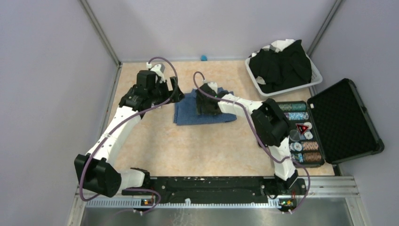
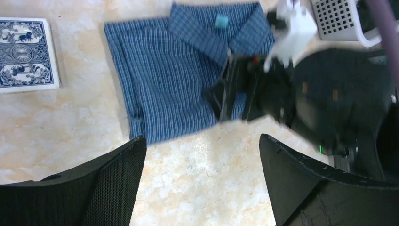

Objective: Fold and stack the long sleeve shirts
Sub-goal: Move the shirt at the center of the board.

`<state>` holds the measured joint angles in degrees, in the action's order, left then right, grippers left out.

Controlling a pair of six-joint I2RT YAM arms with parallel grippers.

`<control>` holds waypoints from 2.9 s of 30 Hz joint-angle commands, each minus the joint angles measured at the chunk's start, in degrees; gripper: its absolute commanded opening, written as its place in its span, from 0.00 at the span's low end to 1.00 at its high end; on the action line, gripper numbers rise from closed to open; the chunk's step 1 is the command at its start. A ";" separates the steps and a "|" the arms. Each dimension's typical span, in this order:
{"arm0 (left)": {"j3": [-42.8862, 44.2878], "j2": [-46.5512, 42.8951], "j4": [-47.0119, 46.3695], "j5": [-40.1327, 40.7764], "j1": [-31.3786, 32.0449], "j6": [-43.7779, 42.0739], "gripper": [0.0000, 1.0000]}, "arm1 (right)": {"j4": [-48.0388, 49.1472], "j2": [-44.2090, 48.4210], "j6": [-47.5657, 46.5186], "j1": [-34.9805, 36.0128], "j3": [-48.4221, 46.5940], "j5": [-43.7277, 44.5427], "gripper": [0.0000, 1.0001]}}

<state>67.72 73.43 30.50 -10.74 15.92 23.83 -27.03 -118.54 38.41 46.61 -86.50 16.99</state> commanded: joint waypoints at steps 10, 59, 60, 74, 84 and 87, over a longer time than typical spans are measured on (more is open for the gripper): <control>-1.30 -2.39 -2.31 -5.66 -0.20 -0.81 0.99 | -7.58 -24.28 -14.55 -15.90 -37.50 -7.56 0.79; 23.53 39.34 -13.66 0.16 -1.48 5.49 0.99 | 8.55 -14.57 -1.45 -23.59 -35.50 -20.36 0.87; 25.56 41.51 -13.37 0.43 -1.59 5.47 0.99 | 8.82 -13.72 -1.75 -24.30 -33.42 -21.10 0.87; 40.57 57.97 -14.41 2.04 -1.86 4.54 0.99 | 14.15 5.26 -6.04 -27.65 -7.75 -23.85 0.87; 45.03 57.90 -11.16 1.38 -1.50 2.15 0.99 | 12.92 16.93 -7.69 -27.57 3.21 -23.76 0.87; 38.91 51.10 -12.11 2.19 -0.99 1.61 0.99 | 11.91 20.14 -8.28 -27.54 5.14 -24.09 0.87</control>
<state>111.81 134.23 19.05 -8.69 14.37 26.79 -14.72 -103.72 31.90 18.63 -83.55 -6.44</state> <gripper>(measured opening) 0.987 0.866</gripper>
